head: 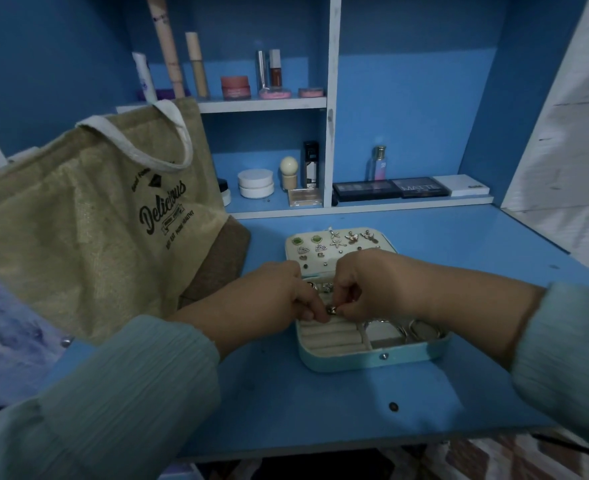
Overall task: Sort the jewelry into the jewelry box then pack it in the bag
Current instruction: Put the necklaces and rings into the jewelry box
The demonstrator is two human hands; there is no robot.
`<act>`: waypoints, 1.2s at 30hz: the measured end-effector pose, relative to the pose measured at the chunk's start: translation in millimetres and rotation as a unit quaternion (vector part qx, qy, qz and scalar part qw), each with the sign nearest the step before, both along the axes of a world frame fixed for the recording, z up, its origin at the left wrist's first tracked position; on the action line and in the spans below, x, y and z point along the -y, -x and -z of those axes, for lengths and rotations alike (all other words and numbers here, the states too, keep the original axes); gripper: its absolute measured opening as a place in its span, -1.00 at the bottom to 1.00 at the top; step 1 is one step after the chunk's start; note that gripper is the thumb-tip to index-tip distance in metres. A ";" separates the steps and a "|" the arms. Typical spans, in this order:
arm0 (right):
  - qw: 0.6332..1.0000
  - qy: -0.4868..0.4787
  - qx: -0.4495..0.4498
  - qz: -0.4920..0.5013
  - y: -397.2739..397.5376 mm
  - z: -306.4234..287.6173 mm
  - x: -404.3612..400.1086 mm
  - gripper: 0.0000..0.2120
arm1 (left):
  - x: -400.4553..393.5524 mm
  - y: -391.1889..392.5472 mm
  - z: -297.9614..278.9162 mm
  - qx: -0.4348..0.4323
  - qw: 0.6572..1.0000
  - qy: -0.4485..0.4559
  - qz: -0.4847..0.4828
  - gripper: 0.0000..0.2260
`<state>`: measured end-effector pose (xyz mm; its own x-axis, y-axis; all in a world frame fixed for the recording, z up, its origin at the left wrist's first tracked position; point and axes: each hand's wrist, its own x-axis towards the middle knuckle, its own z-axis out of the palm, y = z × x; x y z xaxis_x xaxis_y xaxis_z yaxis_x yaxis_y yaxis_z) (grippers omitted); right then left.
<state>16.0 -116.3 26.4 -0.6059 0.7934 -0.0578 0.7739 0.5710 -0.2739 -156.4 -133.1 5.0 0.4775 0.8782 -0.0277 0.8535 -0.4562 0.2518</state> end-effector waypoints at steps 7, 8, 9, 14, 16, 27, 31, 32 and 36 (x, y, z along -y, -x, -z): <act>0.996 -0.007 0.078 -0.042 2.8 -4.6 -4.4 -0.85 | 0.3 0.7 0.3 0.006 1.000 0.007 -0.002 -0.78; 0.996 -0.013 0.081 -0.045 3.1 -4.9 -4.7 -0.84 | 0.2 0.3 -0.2 0.002 1.000 0.010 -0.005 -0.78; 0.995 -0.019 0.080 -0.047 3.5 -4.7 -4.9 -0.84 | 0.3 0.0 -0.9 0.001 1.000 0.015 -0.008 -0.78; 0.998 -0.043 0.017 -0.042 2.7 -2.6 -3.9 -0.84 | 0.2 -0.1 -2.4 -0.002 1.000 0.020 -0.004 -0.78; 0.999 -0.033 -0.019 -0.038 1.2 -1.7 -3.4 -0.86 | 1.2 -0.3 -3.1 0.001 1.000 0.024 -0.006 -0.78; 0.996 -0.057 0.063 -0.020 6.3 0.8 -3.1 -0.84 | 4.1 -2.8 -9.7 0.024 0.997 0.023 -0.066 -0.76; 0.999 -0.027 0.032 -0.020 4.2 -2.4 -4.3 -0.87 | 5.5 -3.0 -13.2 0.003 0.997 0.001 -0.071 -0.79; 0.999 -0.021 0.011 -0.021 2.3 -2.7 -4.2 -0.86 | 6.5 -2.9 -13.9 0.001 0.997 -0.008 -0.072 -0.80; 0.998 -0.014 -0.062 -0.022 -6.9 -1.5 -4.2 -0.88 | 9.7 -3.6 -14.7 -0.012 0.996 -0.032 -0.084 -0.79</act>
